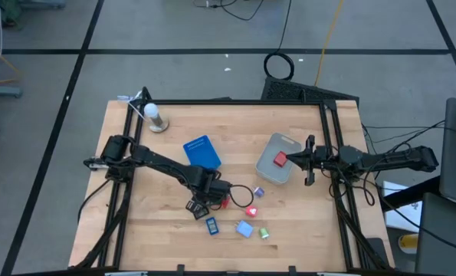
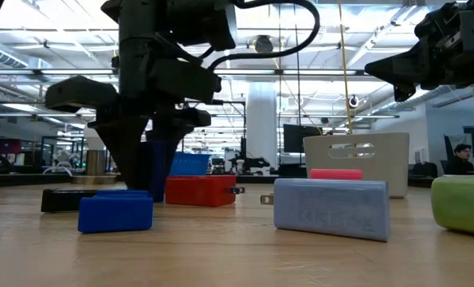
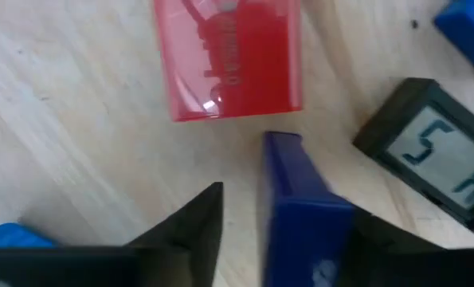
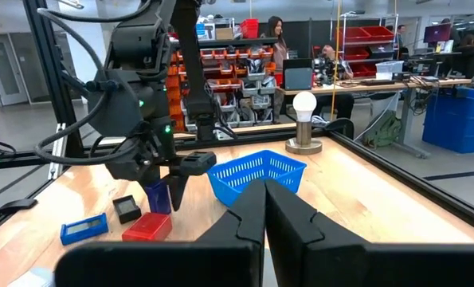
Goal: Pick & Place Office items
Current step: Put the dark blue digital clock into the blue bin
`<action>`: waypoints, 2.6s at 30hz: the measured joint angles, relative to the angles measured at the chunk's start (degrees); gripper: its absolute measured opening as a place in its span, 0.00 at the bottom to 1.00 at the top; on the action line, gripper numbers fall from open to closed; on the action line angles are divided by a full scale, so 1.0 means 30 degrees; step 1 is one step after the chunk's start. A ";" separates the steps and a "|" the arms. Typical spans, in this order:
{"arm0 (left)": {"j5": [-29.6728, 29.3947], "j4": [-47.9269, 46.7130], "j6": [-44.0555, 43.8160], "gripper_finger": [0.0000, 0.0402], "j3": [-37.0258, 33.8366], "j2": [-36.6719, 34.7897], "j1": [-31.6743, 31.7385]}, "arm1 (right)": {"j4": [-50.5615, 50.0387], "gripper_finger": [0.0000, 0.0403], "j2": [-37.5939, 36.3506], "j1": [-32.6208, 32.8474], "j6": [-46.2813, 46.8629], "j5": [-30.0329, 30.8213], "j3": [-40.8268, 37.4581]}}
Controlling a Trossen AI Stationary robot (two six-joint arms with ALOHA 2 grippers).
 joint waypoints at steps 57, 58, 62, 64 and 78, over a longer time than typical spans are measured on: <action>-0.4661 1.9938 -0.7534 0.12 -2.0683 -2.5605 0.1015 | 0.1129 0.00 0.0066 -0.0004 0.1137 -0.0026 0.0000; -0.4835 2.0547 -0.7550 0.12 -2.1177 -2.5764 0.1006 | 0.1129 0.00 0.0066 -0.0006 0.1143 -0.0030 0.0000; -0.5721 2.1442 -0.8099 0.14 -2.2433 -2.6069 0.1020 | 0.0990 0.00 0.0066 -0.0007 0.1144 -0.0042 0.0000; -0.5778 2.1679 -0.8294 0.16 -2.2701 -2.6112 0.1015 | 0.0954 0.00 0.0066 -0.0004 0.1144 -0.0044 0.0000; -0.8520 1.3527 -1.4599 0.15 -1.7450 -2.3597 0.3280 | 0.1135 0.00 0.0072 -0.0007 0.1144 -0.0007 0.0000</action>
